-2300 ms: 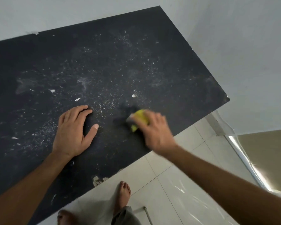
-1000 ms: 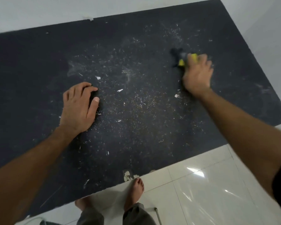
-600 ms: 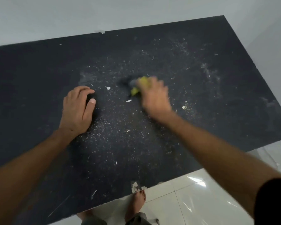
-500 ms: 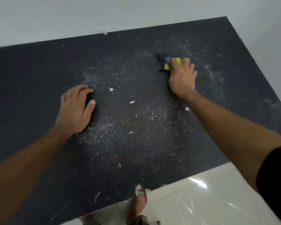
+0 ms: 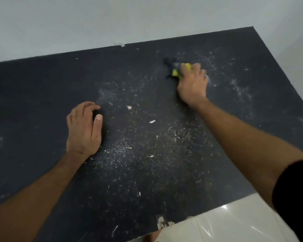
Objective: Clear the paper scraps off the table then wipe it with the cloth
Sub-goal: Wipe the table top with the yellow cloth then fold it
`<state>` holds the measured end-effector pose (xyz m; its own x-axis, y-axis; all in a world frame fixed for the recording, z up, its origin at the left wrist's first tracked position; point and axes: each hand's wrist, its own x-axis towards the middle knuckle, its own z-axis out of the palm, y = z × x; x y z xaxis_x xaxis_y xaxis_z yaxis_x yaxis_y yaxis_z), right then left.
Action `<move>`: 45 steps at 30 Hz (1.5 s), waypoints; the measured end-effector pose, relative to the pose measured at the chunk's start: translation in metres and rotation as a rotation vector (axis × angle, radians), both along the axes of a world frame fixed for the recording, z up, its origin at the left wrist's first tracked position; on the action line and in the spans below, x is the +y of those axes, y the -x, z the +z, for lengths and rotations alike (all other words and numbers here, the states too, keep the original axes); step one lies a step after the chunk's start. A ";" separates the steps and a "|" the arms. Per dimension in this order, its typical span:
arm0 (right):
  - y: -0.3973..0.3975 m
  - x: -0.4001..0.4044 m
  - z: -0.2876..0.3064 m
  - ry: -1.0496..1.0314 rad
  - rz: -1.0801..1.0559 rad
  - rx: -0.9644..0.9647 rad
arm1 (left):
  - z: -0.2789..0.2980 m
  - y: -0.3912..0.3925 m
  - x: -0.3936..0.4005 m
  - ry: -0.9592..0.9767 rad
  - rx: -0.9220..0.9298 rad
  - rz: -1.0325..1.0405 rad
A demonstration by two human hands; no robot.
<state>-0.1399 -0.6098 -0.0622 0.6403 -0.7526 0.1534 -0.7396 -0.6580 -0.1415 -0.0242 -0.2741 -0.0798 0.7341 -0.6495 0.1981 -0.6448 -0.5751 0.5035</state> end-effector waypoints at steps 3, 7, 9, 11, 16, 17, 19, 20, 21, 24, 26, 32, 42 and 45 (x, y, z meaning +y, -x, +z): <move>-0.015 0.009 0.011 0.015 -0.072 -0.095 | 0.001 -0.001 0.000 0.006 0.006 -0.032; -0.032 0.184 0.008 -0.017 0.364 -0.037 | 0.001 -0.010 0.002 0.252 0.073 0.119; -0.030 0.250 0.005 -0.152 0.610 0.074 | 0.004 -0.018 0.005 0.366 0.160 0.282; -0.048 0.219 0.000 -0.101 0.592 0.017 | 0.010 -0.033 0.009 0.355 0.156 0.243; -0.069 0.046 0.006 0.013 -0.107 0.035 | 0.007 -0.096 0.016 -0.142 -0.064 -0.173; -0.072 0.038 0.010 0.026 -0.142 0.003 | 0.004 -0.102 0.016 -0.196 -0.089 -0.197; -0.090 0.076 0.018 0.089 -0.081 -0.069 | 0.002 -0.102 0.019 -0.190 -0.078 -0.183; -0.101 0.113 0.019 0.087 0.027 -0.084 | 0.003 -0.101 0.020 -0.165 -0.055 -0.156; -0.108 0.158 0.016 0.060 0.185 -0.051 | 0.003 -0.101 0.021 -0.146 -0.030 -0.118; -0.114 0.244 0.006 -0.089 0.537 0.100 | 0.001 -0.105 0.021 -0.153 -0.008 -0.038; -0.123 0.196 -0.004 0.010 0.406 0.059 | -0.001 -0.106 0.020 -0.159 0.003 -0.050; -0.125 0.033 0.021 0.039 -0.351 -0.041 | 0.003 -0.108 0.017 -0.226 -0.006 -0.099; -0.188 0.146 0.000 0.074 0.314 -0.014 | 0.002 -0.113 0.022 0.090 0.135 -0.005; -0.153 0.058 0.010 0.031 -0.191 -0.066 | 0.005 -0.113 0.022 0.219 0.262 0.020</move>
